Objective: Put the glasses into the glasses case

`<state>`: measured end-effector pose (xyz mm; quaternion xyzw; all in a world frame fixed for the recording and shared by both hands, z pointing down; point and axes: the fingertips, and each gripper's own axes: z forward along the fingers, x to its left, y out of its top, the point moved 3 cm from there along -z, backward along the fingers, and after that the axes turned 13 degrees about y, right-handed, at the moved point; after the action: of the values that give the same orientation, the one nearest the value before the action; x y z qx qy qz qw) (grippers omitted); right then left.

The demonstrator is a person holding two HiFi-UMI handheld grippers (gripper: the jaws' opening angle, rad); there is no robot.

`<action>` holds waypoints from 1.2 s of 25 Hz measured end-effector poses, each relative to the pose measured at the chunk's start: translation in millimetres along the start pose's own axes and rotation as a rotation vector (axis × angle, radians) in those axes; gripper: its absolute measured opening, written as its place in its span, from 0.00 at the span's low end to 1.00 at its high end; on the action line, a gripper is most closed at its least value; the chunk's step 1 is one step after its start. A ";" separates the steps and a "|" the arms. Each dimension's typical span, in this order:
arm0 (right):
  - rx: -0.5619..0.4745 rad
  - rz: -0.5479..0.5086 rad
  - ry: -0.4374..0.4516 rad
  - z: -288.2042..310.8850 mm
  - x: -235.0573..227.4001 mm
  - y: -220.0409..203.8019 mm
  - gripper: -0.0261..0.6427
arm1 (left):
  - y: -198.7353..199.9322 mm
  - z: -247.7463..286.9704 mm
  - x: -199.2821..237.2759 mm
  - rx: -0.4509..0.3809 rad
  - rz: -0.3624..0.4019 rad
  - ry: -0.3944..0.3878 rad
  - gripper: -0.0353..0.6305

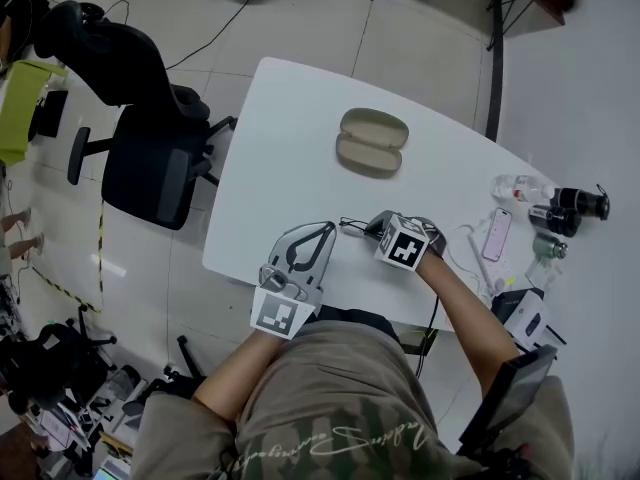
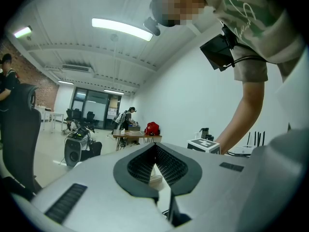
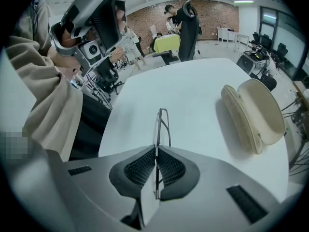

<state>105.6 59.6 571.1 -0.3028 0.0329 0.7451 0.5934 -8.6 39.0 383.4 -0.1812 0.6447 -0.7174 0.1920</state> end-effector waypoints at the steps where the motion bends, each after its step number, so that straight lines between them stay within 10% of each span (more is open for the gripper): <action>1: 0.002 0.000 0.002 -0.8 -0.6 -1.1 0.08 | 0.6 1.7 -0.7 -0.007 -0.005 0.001 0.06; 30: -0.016 -0.022 -0.006 -8.9 -31.0 15.3 0.08 | -5.4 -2.7 7.7 0.024 -0.044 0.041 0.06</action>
<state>99.0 24.6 574.3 -0.3057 0.0217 0.7398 0.5990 -16.9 37.9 388.5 -0.1785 0.6358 -0.7326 0.1650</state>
